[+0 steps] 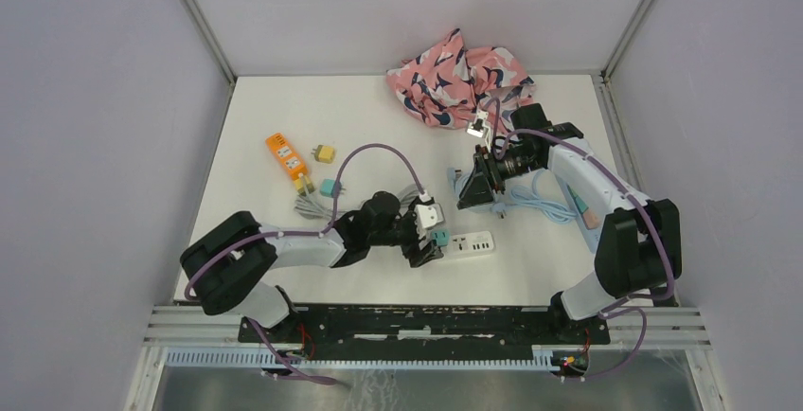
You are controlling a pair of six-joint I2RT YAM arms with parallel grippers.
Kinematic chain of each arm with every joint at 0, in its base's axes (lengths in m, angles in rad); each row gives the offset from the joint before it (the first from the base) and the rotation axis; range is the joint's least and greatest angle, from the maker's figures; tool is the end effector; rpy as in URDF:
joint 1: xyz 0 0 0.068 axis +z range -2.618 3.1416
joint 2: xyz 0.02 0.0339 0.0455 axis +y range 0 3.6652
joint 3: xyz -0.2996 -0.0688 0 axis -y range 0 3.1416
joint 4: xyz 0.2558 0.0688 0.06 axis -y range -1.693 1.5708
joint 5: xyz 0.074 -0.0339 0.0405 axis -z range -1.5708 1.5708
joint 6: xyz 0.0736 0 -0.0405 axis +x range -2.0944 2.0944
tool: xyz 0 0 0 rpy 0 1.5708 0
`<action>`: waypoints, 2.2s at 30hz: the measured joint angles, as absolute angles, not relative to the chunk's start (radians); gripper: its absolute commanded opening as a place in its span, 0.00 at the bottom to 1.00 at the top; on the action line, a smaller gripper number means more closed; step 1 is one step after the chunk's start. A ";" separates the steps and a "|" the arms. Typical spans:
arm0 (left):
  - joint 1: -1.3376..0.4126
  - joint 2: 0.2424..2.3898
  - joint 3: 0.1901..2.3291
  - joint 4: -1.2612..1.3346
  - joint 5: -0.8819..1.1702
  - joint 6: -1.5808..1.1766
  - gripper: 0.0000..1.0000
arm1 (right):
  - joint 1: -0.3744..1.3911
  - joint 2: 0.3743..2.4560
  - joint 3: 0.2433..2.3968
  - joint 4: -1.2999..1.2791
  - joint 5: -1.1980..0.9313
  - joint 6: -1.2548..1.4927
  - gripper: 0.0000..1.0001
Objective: Pull the plug off the socket
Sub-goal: Remove the plug from the socket.
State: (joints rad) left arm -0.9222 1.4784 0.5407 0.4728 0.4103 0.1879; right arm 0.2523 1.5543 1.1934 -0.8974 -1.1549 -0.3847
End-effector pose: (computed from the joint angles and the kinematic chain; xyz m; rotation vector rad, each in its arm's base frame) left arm 0.1690 -0.2716 0.1777 1.3298 1.6352 -0.8691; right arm 0.2809 0.1419 0.2802 -0.9679 2.1628 1.5078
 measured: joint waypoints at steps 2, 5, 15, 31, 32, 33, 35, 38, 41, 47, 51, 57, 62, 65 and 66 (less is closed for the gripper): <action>-0.928 1.503 0.564 0.471 0.390 0.207 0.80 | 0.252 1.550 1.193 -0.898 -1.150 -0.392 0.60; -0.936 1.533 0.590 0.472 0.366 0.228 0.72 | 0.252 1.545 1.193 -0.897 -1.144 -0.403 0.60; -0.941 1.625 0.638 0.472 0.348 0.249 0.30 | 0.252 1.475 1.147 -0.865 -1.124 -0.464 0.61; -0.944 1.620 0.609 0.521 0.352 0.252 0.03 | 0.252 1.295 0.901 -0.945 -1.069 -1.207 1.00; -0.944 1.618 0.601 0.533 0.352 0.251 0.03 | 0.252 1.295 0.894 -0.944 -1.060 -1.234 1.00; -0.944 1.615 0.593 0.541 0.352 0.248 0.03 | 0.254 1.295 0.889 -0.943 -1.055 -1.253 1.00; -0.944 1.610 0.577 0.564 0.352 0.242 0.03 | 0.258 1.295 0.873 -0.937 -1.043 -1.290 1.00; -0.944 1.607 0.556 0.596 0.352 0.226 0.03 | 0.272 1.295 0.844 -0.934 -1.024 -1.340 1.00; -0.944 1.605 0.542 0.620 0.352 0.216 0.03 | 0.303 1.298 0.833 -0.928 -0.987 -1.372 1.00; -0.944 1.604 0.535 0.632 0.352 0.202 0.03 | 0.382 1.325 0.822 -0.884 -0.905 -1.394 0.99; -0.944 1.604 0.533 0.636 0.352 0.201 0.03 | 0.419 1.348 0.820 -0.868 -0.863 -1.394 0.98; -0.944 1.604 0.522 0.659 0.352 0.190 0.03 | 0.439 1.365 0.820 -0.857 -0.832 -1.396 0.95; -0.944 1.604 0.517 0.670 0.353 0.187 0.03 | 0.453 1.376 0.820 -0.855 -0.813 -1.397 0.95; -0.944 1.604 0.516 0.674 0.353 0.184 0.03 | 0.458 1.376 0.820 -0.855 -0.808 -1.397 0.94; -0.944 1.604 0.514 0.678 0.352 0.183 0.03 | 0.458 1.376 0.820 -0.855 -0.807 -1.397 0.93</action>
State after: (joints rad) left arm -0.9440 1.6035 0.5140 0.6777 0.3523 0.1829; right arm 0.4583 1.3762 0.8200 -0.8551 -0.8074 -1.3972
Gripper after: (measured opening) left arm 0.381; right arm 0.944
